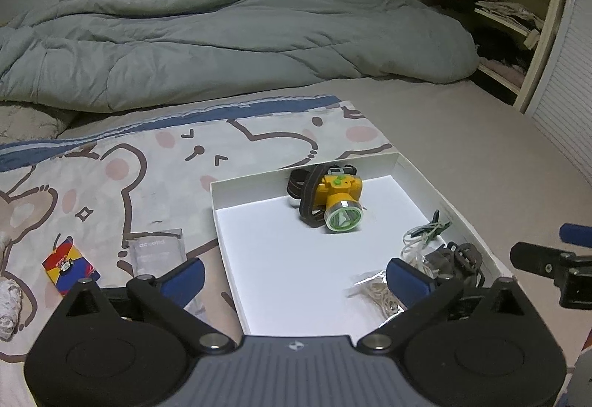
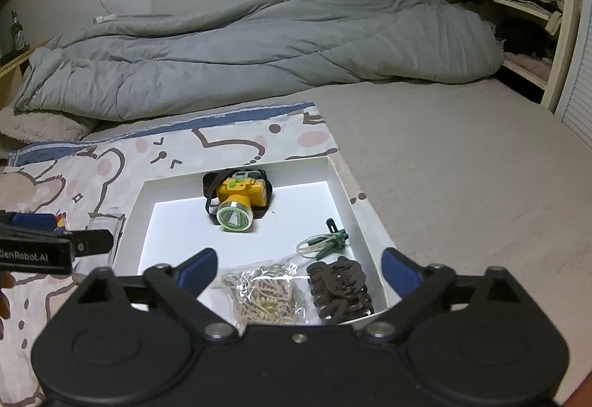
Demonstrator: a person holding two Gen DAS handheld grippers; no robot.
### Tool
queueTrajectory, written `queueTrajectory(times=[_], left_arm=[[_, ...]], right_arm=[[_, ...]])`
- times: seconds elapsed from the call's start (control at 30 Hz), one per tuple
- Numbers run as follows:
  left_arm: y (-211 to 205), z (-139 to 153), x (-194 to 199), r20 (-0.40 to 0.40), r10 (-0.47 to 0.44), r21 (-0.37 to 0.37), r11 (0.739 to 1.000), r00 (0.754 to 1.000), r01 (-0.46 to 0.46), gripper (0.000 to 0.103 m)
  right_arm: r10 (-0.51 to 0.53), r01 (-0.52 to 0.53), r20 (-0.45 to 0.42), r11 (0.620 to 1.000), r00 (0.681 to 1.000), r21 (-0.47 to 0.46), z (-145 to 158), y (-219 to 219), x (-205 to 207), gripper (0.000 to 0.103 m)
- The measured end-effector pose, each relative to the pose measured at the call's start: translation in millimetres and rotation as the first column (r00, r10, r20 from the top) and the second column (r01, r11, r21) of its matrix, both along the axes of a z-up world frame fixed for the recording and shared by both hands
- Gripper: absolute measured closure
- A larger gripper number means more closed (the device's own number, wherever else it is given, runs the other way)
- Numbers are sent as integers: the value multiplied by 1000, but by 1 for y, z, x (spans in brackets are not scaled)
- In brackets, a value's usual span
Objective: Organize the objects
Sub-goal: 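Withdraw both tools from the tray toward the remaining items on the bed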
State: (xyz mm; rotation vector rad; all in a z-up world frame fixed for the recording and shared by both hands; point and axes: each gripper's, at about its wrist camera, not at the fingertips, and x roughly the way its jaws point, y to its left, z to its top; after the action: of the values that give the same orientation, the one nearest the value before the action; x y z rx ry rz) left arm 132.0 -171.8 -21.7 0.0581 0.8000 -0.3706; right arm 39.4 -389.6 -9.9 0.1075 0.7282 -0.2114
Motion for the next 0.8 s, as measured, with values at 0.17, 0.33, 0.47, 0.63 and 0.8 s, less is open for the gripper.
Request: queueTrajectory(times=[0.17,0.33,0.47,0.63,0.8], left_arm=[[-1,3,-6,18,-9,6,1000,1000,9,0],[0,8,-10,20,-11,1,1000,1000,11,0],[1,8,-13,21,-23,6,1000,1000,22,0],[8,5,-13,10,-10,9,1000,1000,10,0],[21,3,-9,5,17,8,1000,1000,-17,0]], right_arm=[[-22,22,-15,999,1000,-23,-1,2,-3,0],[-37,37,-27,999,999,-32,-3,-1,-7,0],[-56,55,-34,998,998,-29,-5,-4,-8,0],[-56,56,-33,998,998,-25,-5,-3,-5,0],[-45,44,-34,999,998,-26,-5,3,2,0]])
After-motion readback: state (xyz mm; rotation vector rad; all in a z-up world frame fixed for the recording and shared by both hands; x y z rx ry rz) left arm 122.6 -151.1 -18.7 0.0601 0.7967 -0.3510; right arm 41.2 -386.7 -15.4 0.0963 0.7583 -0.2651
